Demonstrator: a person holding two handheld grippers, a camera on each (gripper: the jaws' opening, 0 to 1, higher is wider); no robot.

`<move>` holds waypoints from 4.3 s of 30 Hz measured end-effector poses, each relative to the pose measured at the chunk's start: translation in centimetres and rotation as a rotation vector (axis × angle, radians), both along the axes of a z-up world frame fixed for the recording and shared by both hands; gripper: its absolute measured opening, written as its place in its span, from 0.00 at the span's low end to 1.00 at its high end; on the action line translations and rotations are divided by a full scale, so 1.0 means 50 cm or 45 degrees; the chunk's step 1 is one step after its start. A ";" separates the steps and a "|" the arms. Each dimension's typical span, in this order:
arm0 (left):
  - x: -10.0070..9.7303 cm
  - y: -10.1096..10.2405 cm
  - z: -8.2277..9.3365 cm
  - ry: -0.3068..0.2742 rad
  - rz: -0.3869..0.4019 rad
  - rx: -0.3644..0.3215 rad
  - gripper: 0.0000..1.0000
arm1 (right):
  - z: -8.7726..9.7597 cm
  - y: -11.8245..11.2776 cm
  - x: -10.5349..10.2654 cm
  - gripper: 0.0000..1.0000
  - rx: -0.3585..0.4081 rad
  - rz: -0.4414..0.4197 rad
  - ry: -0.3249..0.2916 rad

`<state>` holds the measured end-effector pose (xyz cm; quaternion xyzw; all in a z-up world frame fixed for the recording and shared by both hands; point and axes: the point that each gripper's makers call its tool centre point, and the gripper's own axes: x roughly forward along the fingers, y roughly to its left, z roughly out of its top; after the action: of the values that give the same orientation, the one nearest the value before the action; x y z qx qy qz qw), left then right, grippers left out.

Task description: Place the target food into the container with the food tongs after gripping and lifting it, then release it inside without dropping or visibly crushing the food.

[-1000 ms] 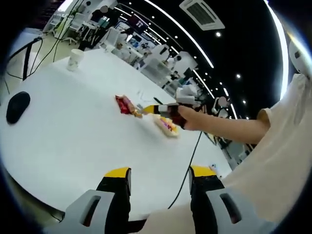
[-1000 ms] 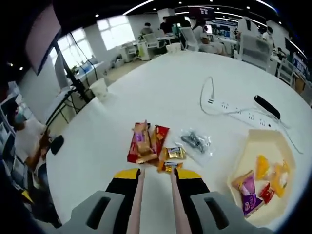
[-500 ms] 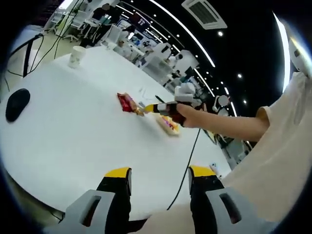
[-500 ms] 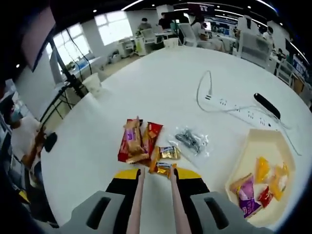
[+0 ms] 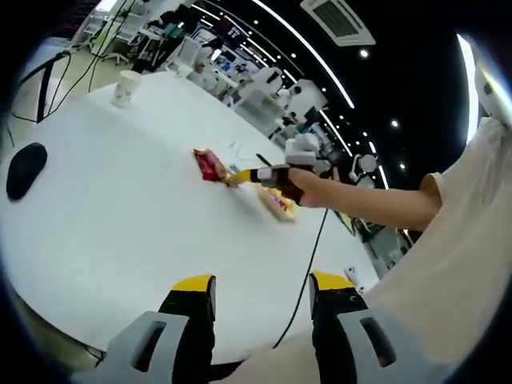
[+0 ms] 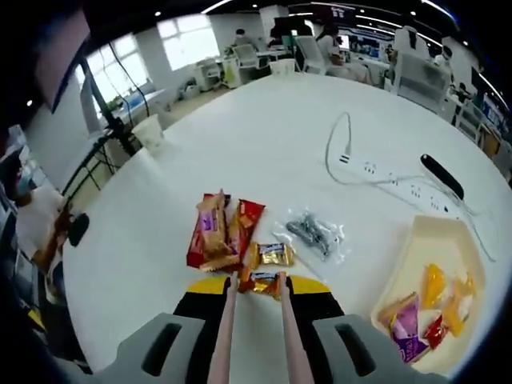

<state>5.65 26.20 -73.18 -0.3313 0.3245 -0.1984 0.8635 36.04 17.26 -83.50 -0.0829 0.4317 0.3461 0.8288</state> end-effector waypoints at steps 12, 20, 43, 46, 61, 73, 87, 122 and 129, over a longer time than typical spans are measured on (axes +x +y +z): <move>-0.005 0.004 -0.007 0.016 0.011 -0.013 0.46 | -0.014 0.003 0.010 0.26 -0.041 0.033 -0.028; -0.008 0.005 -0.009 0.025 0.016 -0.013 0.46 | -0.018 0.000 0.011 0.26 -0.052 0.054 -0.047; -0.002 -0.005 -0.006 0.025 -0.018 -0.016 0.46 | -0.016 -0.002 -0.014 0.28 -0.056 0.101 -0.064; -0.008 -0.002 -0.010 0.033 -0.018 -0.012 0.46 | -0.016 -0.005 -0.011 0.28 -0.020 0.053 -0.044; -0.007 -0.006 -0.009 0.024 -0.004 -0.022 0.46 | -0.008 -0.009 -0.004 0.27 -0.060 0.073 -0.101; -0.013 0.000 -0.013 0.033 0.015 -0.024 0.46 | -0.007 0.006 -0.017 0.26 -0.110 0.131 -0.133; -0.016 -0.001 -0.014 0.036 0.010 -0.025 0.45 | -0.020 0.004 -0.020 0.22 -0.110 0.153 -0.135; -0.033 -0.026 0.027 -0.068 0.012 0.000 0.45 | 0.076 -0.046 -0.054 0.21 0.065 0.105 -0.120; -0.047 -0.039 0.034 -0.084 0.010 0.008 0.45 | 0.097 -0.070 -0.070 0.21 0.080 0.078 -0.141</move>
<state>3.28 24.26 -71.50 -0.3233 0.2952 -0.2048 0.8754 32.54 13.75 -78.67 -0.0891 0.3715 0.3797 0.8425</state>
